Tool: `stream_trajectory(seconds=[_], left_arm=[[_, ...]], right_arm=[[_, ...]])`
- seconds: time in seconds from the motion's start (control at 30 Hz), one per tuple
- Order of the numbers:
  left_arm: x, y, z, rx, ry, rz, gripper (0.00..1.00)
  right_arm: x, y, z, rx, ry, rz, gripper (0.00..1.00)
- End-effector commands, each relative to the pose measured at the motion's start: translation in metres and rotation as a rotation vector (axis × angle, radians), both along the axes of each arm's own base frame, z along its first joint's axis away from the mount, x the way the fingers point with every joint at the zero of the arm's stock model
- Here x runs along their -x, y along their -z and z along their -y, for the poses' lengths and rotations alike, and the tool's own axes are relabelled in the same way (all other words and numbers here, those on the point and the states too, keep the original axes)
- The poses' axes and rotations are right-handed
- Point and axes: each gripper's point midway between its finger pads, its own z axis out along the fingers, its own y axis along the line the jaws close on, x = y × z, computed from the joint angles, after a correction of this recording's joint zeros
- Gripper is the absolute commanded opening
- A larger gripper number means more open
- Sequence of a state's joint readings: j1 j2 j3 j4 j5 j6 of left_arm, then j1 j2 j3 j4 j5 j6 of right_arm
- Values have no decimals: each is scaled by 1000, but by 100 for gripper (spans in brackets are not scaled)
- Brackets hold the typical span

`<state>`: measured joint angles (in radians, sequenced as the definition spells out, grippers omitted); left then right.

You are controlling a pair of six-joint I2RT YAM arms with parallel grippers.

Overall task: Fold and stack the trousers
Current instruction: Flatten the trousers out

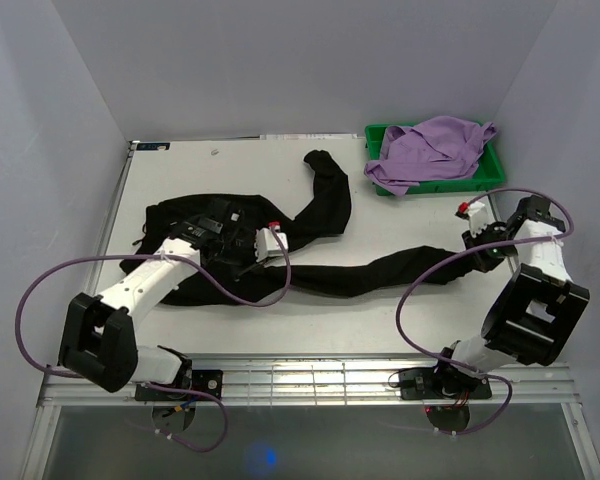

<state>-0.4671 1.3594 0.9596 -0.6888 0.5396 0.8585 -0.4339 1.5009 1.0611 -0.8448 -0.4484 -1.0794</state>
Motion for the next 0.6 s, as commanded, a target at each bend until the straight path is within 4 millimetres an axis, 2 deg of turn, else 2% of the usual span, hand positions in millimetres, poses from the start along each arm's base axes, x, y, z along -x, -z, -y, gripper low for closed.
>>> stream_trajectory(seconds=[0.0,0.1,0.17,0.27,0.3,0.33,0.47,0.5,0.57], left_arm=[[17,-22,1,147,-24,-69,0],[16,-25,-7,184,-51,-48,0],[24,-24,-8,203,-36,-70,0],[25,-9,-6,185,-59,-169,0],[23,-4,-6,174,-76,-198,0],[17,13,-6,139,-137,-280,2],[-19,31,1,105,-297,-382,12],[-25,34,4,104,-328,-407,21],[-32,38,9,104,-391,-486,28]], right_arm=[[30,-4,18,76,-21,-15,8],[41,-13,23,104,-59,26,8],[52,-17,24,106,-85,34,8],[61,-11,23,101,-96,9,8],[62,-7,22,97,-98,0,8],[63,-2,22,82,-93,-19,8],[61,12,26,53,-64,-83,8],[59,15,29,59,-60,-86,8],[59,22,33,61,-48,-112,8]])
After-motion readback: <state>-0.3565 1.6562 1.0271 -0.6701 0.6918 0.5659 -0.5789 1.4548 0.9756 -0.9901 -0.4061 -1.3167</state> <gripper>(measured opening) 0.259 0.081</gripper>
